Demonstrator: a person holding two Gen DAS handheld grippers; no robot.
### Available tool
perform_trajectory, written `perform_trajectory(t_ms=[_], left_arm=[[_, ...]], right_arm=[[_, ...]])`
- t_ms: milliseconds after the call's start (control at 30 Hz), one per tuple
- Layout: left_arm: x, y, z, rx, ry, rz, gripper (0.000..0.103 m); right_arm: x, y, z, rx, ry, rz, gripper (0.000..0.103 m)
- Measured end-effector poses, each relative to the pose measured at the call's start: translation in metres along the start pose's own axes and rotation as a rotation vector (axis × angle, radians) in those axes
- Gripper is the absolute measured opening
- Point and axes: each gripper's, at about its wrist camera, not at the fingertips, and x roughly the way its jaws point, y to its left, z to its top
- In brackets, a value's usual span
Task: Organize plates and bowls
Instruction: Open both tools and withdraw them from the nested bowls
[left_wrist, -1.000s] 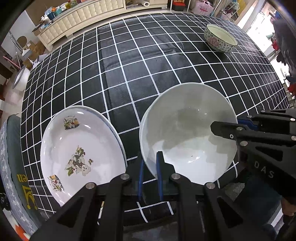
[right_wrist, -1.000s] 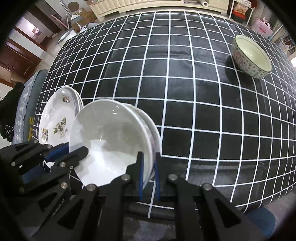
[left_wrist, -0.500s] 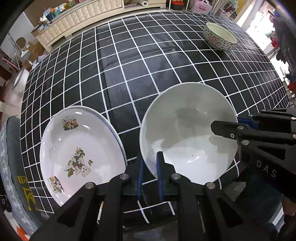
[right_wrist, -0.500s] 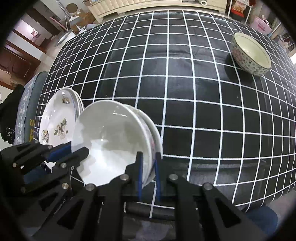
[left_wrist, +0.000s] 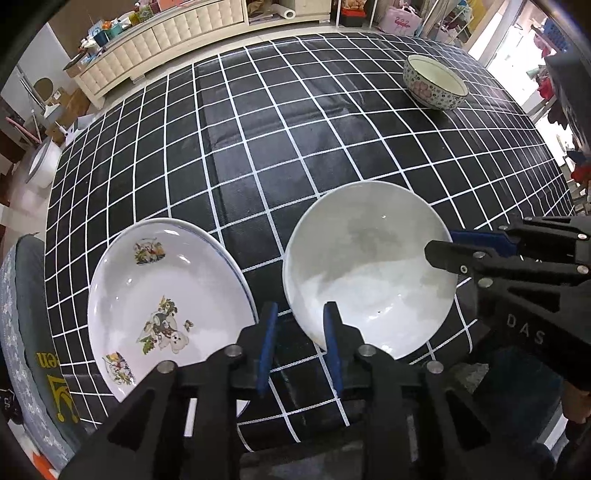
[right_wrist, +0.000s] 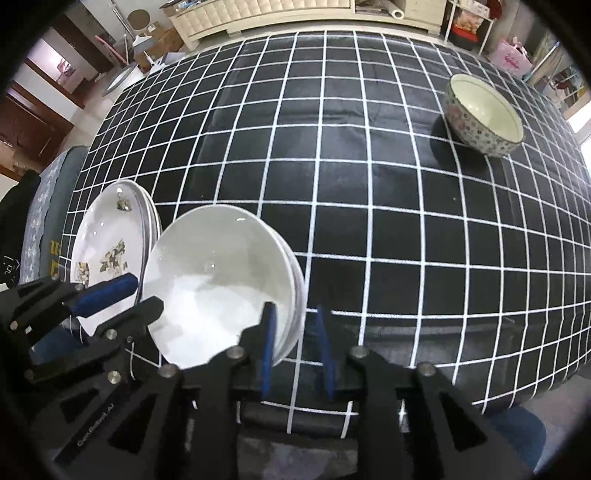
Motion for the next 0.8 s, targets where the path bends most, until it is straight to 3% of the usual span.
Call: perform_trajectory(t_ms=[67, 367, 700, 800], left_arm=[[-0.001, -0.002, 0.000, 0.003, -0.003, -0.003, 0.024], [-0.018, -0.005, 0.003, -0.004, -0.044, -0.021, 0.038], [-0.049, -0.020, 0.022, 0.005, -0.119, -0.054, 0.040], [-0.056, -0.031, 0.030, 0.035, -0.150, -0.033, 0.040]], right_arm=[[-0.003, 0.000, -0.001, -0.006, -0.013, -0.013, 0.044], [-0.027, -0.010, -0.003, -0.010, -0.080, -0.035, 0.062], [-0.062, -0.043, -0.007, 0.058, -0.153, -0.018, 0.063], [-0.074, -0.054, -0.006, 0.057, -0.176, -0.029, 0.063]])
